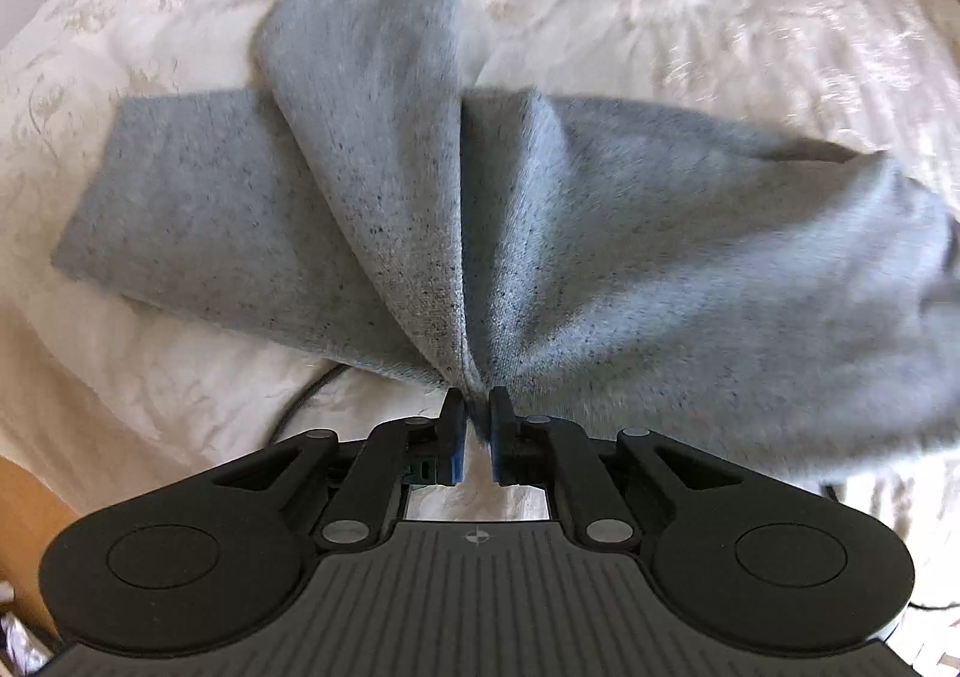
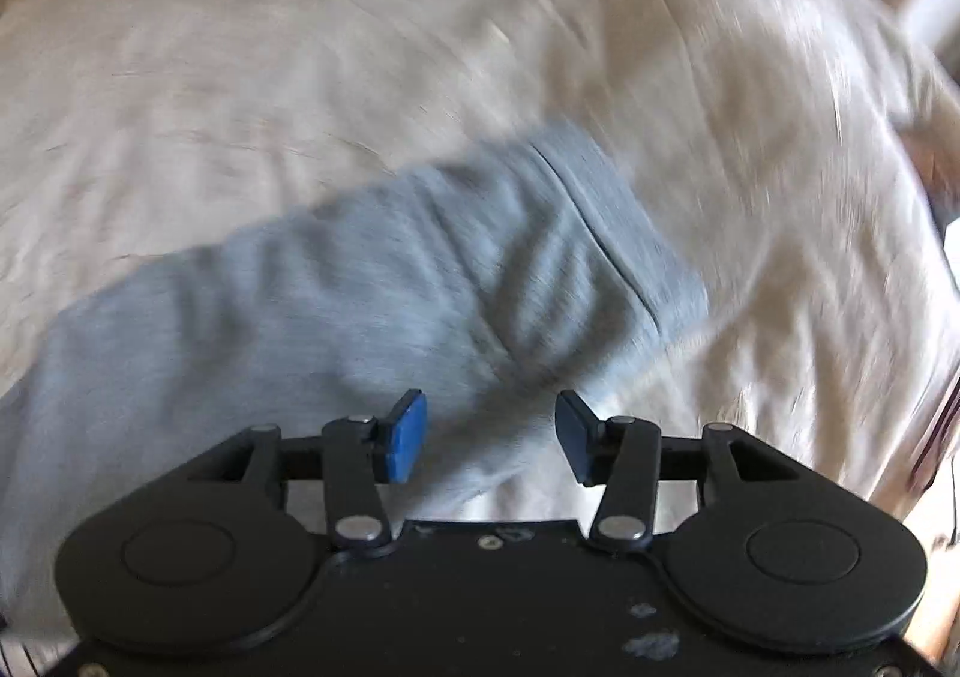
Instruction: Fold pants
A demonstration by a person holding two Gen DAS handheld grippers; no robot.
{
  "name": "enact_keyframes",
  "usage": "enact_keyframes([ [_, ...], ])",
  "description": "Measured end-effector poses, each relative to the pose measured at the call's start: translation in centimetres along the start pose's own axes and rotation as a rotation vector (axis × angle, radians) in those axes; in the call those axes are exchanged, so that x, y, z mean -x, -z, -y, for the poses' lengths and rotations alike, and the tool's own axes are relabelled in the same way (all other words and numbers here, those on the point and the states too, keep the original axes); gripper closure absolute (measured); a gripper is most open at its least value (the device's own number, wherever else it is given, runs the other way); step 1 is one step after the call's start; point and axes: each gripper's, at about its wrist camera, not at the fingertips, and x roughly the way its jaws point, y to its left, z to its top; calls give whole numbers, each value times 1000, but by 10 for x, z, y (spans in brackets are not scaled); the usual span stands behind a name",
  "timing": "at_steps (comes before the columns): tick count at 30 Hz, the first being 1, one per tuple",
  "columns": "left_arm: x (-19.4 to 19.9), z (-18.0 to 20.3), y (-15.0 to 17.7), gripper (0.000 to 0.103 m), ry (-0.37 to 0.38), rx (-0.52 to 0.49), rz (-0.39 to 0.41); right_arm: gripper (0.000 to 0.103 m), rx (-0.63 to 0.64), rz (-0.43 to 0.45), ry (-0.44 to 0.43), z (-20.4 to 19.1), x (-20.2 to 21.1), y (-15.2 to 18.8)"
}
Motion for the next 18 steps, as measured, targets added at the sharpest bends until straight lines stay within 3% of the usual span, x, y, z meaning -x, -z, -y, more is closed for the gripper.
enact_keyframes([
  [5,15,-25,0,93,4,-43,58,51,149,97,-262,-70,41,7],
  [11,-1,-86,-32,93,22,-29,72,49,343,94,-568,-210,54,24],
  [14,-21,-122,-59,93,25,-14,53,49,393,56,-665,-282,53,34],
  [18,-52,-165,-89,93,7,-2,25,49,424,3,-729,-361,37,45],
])
